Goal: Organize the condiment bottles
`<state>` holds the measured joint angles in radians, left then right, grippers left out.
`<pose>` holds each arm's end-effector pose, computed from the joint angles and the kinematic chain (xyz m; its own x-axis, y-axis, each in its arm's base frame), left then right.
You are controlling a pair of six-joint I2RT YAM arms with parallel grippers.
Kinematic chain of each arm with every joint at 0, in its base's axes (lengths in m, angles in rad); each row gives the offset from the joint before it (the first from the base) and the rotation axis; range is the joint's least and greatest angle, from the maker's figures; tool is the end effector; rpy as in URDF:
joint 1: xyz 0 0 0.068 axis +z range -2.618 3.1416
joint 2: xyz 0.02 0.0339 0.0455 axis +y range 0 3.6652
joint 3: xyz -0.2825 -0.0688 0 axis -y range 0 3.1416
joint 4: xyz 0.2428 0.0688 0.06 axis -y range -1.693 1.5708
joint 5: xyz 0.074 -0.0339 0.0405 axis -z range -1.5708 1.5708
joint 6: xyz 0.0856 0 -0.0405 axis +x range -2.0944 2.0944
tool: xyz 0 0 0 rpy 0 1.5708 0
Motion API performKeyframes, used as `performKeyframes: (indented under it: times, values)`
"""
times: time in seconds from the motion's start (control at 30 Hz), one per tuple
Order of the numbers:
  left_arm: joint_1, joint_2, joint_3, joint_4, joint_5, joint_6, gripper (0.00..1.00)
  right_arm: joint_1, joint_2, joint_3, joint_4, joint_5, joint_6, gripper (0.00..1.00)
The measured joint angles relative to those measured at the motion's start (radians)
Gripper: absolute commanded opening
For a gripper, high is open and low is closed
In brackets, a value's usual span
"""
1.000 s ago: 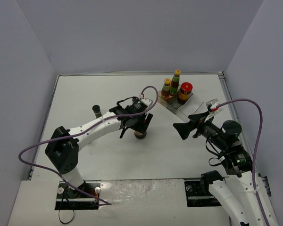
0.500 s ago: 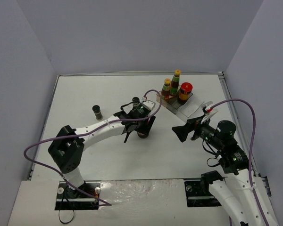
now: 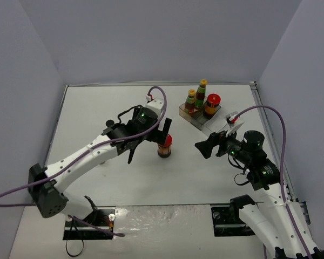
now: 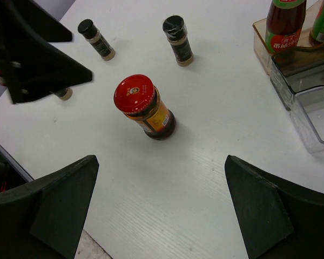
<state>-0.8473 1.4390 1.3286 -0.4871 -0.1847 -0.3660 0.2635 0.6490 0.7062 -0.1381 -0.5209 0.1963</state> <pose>0.2511 -0.2606 0.3375 -0.5755 0.1201 -0.8090 0.4608 0.8648 -0.1994 0.1643 0.0884 0.3460 -0.2140 0.1175 -0.9697 -0.6761 0.6987 0.2338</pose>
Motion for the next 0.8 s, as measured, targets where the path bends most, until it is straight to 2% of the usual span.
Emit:
performKeyframes:
  times: [0.27, 0.37, 0.5, 0.6, 0.8]
  values:
    - [0.09, -0.406, -0.035, -0.158, -0.234, 0.019, 0.97, 0.042, 0.175, 0.043, 0.034, 0.033, 0.0, 1.0]
    - [0.164, -0.566, -0.101, -0.226, -0.311, 0.027, 0.97, 0.094, 0.266, 0.06, 0.072, 0.051, -0.008, 1.0]
    - [0.238, -0.773, -0.182, -0.294, -0.404, 0.049, 0.97, 0.237, 0.415, 0.112, 0.097, 0.125, -0.079, 1.0]
    - [0.248, -0.922, -0.229, -0.345, -0.471, 0.055, 0.97, 0.323, 0.526, 0.143, 0.145, 0.156, -0.135, 1.0]
    - [0.247, -1.111, -0.318, -0.401, -0.577, 0.043, 0.97, 0.367, 0.691, 0.179, 0.216, 0.187, -0.207, 1.0]
